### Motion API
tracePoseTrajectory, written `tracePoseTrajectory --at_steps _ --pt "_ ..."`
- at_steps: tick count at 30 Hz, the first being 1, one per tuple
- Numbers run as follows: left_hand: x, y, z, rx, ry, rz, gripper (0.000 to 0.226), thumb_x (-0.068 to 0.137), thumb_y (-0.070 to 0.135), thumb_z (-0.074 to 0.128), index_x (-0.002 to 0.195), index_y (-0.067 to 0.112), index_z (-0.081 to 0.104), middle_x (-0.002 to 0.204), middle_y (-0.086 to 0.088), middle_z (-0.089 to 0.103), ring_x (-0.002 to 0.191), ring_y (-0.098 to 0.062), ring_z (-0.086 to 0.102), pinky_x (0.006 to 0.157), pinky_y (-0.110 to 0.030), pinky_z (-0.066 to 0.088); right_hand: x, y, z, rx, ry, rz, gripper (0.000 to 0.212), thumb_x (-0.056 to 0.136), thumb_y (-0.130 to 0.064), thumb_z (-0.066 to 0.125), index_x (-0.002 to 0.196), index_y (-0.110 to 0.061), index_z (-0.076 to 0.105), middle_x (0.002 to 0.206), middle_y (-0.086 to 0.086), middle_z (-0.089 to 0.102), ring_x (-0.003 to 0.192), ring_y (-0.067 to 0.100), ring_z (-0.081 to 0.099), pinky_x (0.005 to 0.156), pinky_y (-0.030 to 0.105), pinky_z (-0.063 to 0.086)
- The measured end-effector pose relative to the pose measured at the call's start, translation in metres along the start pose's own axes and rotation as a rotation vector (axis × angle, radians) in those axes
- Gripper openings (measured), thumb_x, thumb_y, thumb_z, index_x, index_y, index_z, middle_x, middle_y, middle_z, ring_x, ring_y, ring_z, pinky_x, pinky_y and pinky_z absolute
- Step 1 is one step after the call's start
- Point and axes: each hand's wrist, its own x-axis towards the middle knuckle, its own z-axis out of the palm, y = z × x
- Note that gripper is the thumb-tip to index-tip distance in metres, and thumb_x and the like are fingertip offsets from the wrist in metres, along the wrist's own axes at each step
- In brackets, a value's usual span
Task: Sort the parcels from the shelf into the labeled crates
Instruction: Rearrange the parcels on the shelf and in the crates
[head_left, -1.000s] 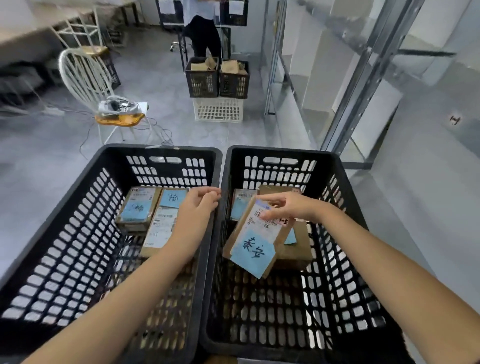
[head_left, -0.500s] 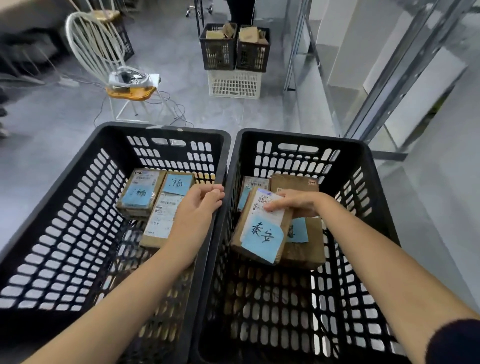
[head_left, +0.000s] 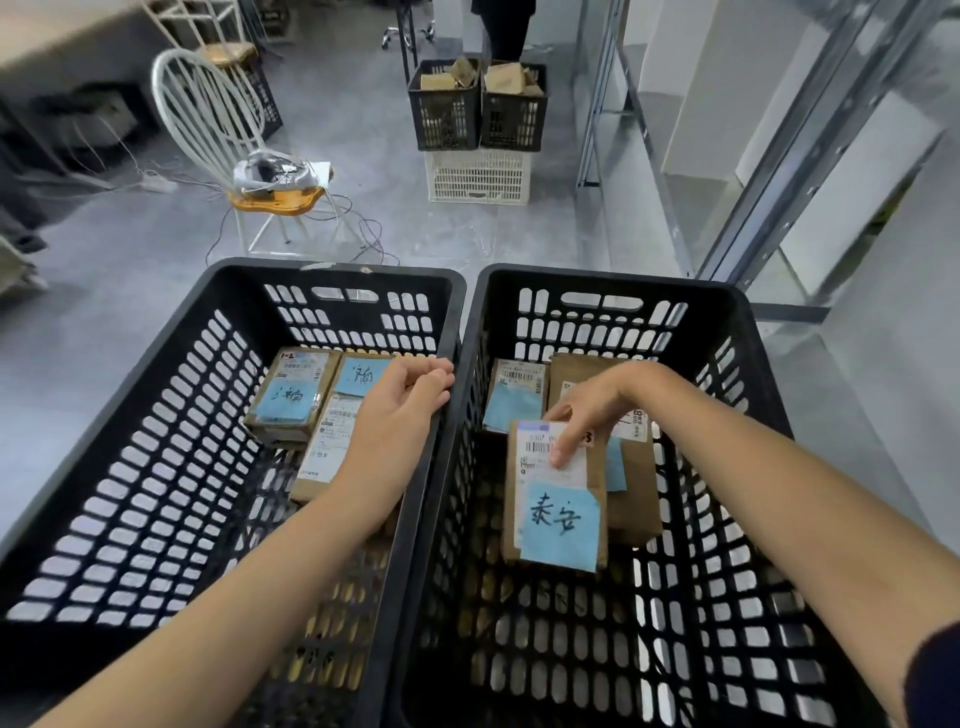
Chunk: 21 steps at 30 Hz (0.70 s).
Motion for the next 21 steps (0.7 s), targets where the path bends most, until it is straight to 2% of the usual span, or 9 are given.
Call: tracePoseTrajectory --at_steps 5,8,13,15,18,19,21 --pt "-0.003 0.000 0.001 0.012 0.042 0.014 0.018 0.097 0.018 0.057 0.114 0.012 0.060 0.116 -0.003 0.066 0.107 -0.009 0.067 0.102 -0.037 0.050 0.016 -0.021 0.015 0.044 0.041 -0.058 0.046 0.086 -0.028 0.076 0.126 -0.014 0.058 0.123 0.003 0.070 0.110 0.021 0.069 0.088 0.037 0.059" --pt "-0.005 -0.001 0.001 0.043 0.028 0.028 0.019 0.097 0.018 0.057 0.115 0.013 0.058 0.116 -0.001 0.065 0.108 -0.010 0.066 0.103 -0.039 0.050 0.022 -0.016 0.020 0.161 0.065 -0.057 0.037 0.088 -0.027 0.074 0.119 -0.015 0.059 0.118 0.006 0.072 0.108 0.025 0.070 0.094 0.048 0.056" --pt "-0.006 -0.001 -0.002 0.044 0.040 0.014 0.020 0.096 0.021 0.059 0.115 0.016 0.059 0.115 0.001 0.066 0.109 -0.009 0.065 0.103 -0.039 0.049 0.023 -0.007 0.029 0.274 0.127 -0.106 0.055 0.085 -0.031 0.076 0.131 -0.007 0.054 0.123 0.011 0.070 0.111 0.028 0.069 0.096 0.055 0.053" --pt "-0.006 -0.001 0.000 0.033 0.031 0.001 0.023 0.093 0.026 0.059 0.115 0.018 0.059 0.116 0.000 0.066 0.109 -0.009 0.066 0.104 -0.040 0.048 0.021 0.001 0.035 0.325 0.178 -0.149 0.056 0.085 -0.029 0.077 0.132 -0.010 0.053 0.121 0.009 0.071 0.110 0.027 0.070 0.091 0.050 0.057" --pt "-0.007 0.000 0.009 0.008 0.016 -0.016 0.034 0.082 0.036 0.059 0.112 0.020 0.059 0.115 0.000 0.066 0.110 -0.010 0.065 0.104 -0.039 0.048 0.014 0.013 0.054 0.286 0.199 -0.207 0.054 0.084 -0.021 0.078 0.132 -0.017 0.053 0.120 -0.001 0.072 0.111 0.018 0.069 0.086 0.032 0.058" --pt "-0.007 0.000 0.013 0.009 0.008 -0.013 0.035 0.081 0.036 0.059 0.112 0.020 0.059 0.115 0.001 0.066 0.112 -0.011 0.064 0.103 -0.038 0.048 0.013 0.014 0.060 0.208 0.196 -0.217 0.054 0.083 -0.024 0.079 0.131 -0.020 0.054 0.122 -0.006 0.071 0.113 0.013 0.067 0.089 0.028 0.055" --pt "-0.006 0.001 0.020 0.013 -0.013 0.000 0.032 0.084 0.034 0.059 0.112 0.019 0.058 0.114 0.001 0.064 0.113 -0.012 0.063 0.098 -0.032 0.051 0.015 0.012 0.068 0.039 0.208 -0.229 0.055 0.081 -0.040 0.080 0.129 -0.029 0.055 0.124 -0.016 0.068 0.116 0.004 0.063 0.101 0.029 0.048"
